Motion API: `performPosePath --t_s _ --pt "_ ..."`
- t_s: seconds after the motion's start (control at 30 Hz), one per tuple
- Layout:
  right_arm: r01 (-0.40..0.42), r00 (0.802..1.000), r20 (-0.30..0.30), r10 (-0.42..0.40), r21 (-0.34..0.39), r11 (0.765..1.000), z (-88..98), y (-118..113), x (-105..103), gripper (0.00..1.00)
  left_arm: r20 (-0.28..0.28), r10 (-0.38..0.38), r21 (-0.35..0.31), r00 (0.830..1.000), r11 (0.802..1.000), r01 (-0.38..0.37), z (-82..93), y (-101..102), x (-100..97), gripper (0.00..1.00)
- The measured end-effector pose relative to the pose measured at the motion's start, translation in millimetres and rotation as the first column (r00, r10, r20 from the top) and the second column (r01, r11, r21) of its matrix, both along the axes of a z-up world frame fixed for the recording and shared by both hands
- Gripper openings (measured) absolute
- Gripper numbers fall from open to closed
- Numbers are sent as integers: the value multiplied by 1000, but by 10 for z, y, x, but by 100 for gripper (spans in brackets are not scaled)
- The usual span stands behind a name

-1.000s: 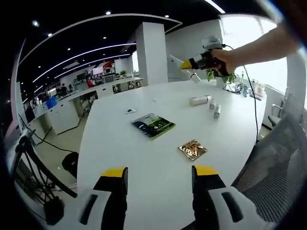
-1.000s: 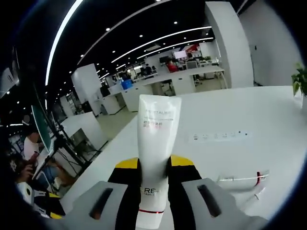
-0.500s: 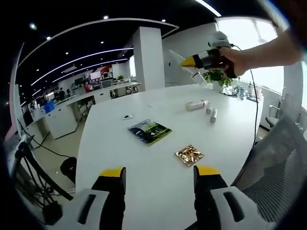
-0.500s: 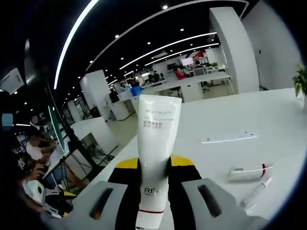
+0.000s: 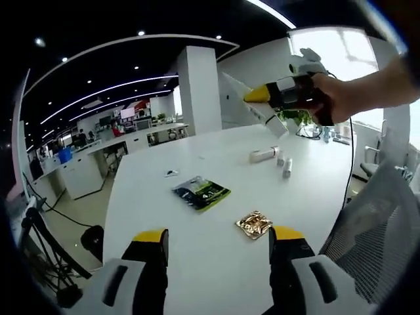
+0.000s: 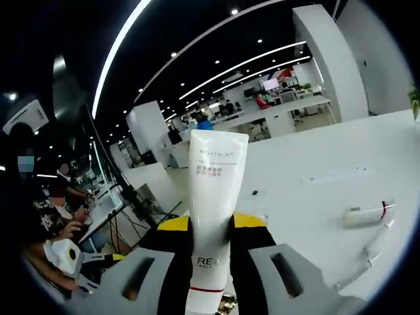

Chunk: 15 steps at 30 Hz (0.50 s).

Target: Arrange the skincare products in the storage area until every visible bottle or jar stands upright without overlapping.

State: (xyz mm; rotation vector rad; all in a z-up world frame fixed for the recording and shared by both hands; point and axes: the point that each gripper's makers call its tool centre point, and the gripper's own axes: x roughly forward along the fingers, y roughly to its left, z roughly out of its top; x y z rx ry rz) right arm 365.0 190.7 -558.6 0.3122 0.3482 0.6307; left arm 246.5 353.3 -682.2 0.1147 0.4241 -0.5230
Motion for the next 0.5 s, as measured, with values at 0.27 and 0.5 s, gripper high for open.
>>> performPosePath --t_s 0.27,0.5 --pt "-42 999 15 42 6 999 21 97 -196 18 50 11 -132 999 991 -4 370 -137 116 67" --pt "-73 997 25 72 24 997 76 249 -342 19 61 -24 -285 998 958 40 561 -475 99 66"
